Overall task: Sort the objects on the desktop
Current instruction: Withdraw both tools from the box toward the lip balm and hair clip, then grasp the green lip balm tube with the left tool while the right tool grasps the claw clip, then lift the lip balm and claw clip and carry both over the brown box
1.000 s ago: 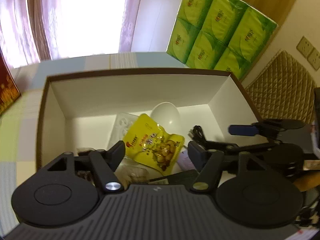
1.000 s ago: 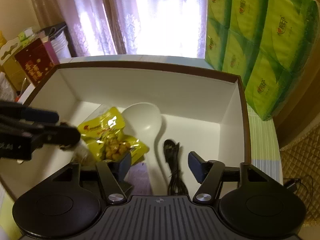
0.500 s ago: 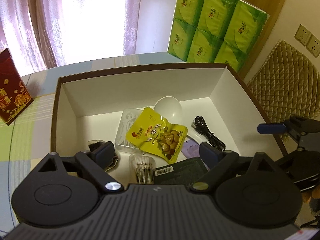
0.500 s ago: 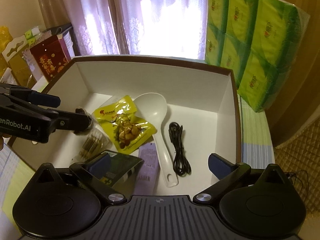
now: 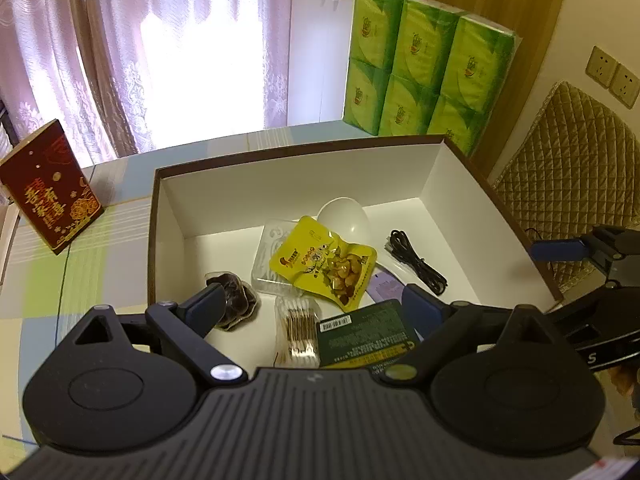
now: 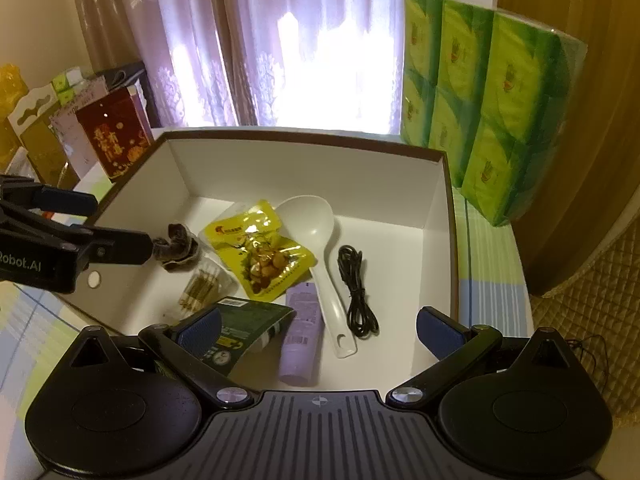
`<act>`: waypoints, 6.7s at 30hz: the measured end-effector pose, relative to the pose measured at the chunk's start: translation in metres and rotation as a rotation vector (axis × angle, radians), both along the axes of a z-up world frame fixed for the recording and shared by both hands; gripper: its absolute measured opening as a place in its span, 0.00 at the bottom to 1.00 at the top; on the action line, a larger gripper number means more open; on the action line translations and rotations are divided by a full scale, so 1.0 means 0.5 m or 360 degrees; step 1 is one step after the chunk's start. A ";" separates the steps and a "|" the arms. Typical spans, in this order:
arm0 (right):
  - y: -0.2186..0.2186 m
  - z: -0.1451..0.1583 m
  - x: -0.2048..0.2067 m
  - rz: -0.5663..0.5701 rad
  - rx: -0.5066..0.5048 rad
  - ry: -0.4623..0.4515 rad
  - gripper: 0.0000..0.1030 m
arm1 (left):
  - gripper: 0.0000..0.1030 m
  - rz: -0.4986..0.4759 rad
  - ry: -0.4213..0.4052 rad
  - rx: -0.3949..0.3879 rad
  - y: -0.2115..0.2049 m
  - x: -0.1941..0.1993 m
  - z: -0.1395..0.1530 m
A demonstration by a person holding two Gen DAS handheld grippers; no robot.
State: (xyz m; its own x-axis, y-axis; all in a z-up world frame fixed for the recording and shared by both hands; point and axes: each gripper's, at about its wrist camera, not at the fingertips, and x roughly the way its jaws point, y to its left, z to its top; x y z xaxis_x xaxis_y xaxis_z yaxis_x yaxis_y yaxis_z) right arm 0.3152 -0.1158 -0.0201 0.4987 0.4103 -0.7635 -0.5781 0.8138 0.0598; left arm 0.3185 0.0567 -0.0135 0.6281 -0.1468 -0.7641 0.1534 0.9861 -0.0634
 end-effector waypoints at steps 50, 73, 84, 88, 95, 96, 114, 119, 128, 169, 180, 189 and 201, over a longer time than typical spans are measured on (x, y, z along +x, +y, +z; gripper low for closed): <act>-0.127 0.080 -0.304 0.0036 0.0142 -0.0094 0.98 | 0.96 0.0160 -0.0135 0.0159 -0.066 -0.393 0.086; -0.149 -0.026 -0.339 0.0037 0.0016 0.0036 0.98 | 0.96 0.0193 0.0041 0.0155 -0.077 -0.436 -0.019; -0.146 -0.052 -0.336 0.0031 -0.0023 0.0088 0.98 | 0.96 0.0217 0.0111 0.0150 -0.062 -0.444 -0.061; -0.140 -0.054 -0.331 0.0035 -0.0027 0.0093 0.98 | 0.96 0.0224 0.0119 0.0149 -0.059 -0.438 -0.068; -0.129 -0.069 -0.318 0.0030 -0.0050 0.0132 0.98 | 0.96 0.0221 0.0155 0.0146 -0.053 -0.425 -0.088; -0.128 -0.071 -0.316 0.0030 -0.0053 0.0136 0.98 | 0.96 0.0221 0.0160 0.0145 -0.051 -0.422 -0.091; -0.096 -0.106 -0.276 -0.0020 -0.0106 0.0210 0.98 | 0.96 0.0185 0.0218 0.0135 -0.012 -0.368 -0.138; -0.093 -0.122 -0.268 -0.0039 -0.0102 0.0220 0.98 | 0.96 0.0165 0.0211 0.0128 0.005 -0.357 -0.148; -0.109 -0.157 -0.268 -0.0015 -0.0068 0.0112 0.98 | 0.95 0.0128 0.0187 0.0114 0.036 -0.347 -0.179; -0.094 -0.239 -0.210 0.0199 -0.0219 -0.0080 0.76 | 0.13 0.0099 0.0310 0.0072 0.074 -0.331 -0.248; -0.072 -0.235 -0.216 0.0129 -0.0267 -0.0014 0.55 | 0.13 0.0136 0.0302 0.0059 0.073 -0.335 -0.251; -0.080 -0.222 -0.246 0.0061 -0.0224 0.0077 0.55 | 0.12 0.0124 0.0323 0.0099 0.067 -0.329 -0.251; -0.084 -0.176 -0.269 0.0032 -0.0206 0.0073 0.55 | 0.12 0.0093 0.0269 0.0021 0.059 -0.346 -0.214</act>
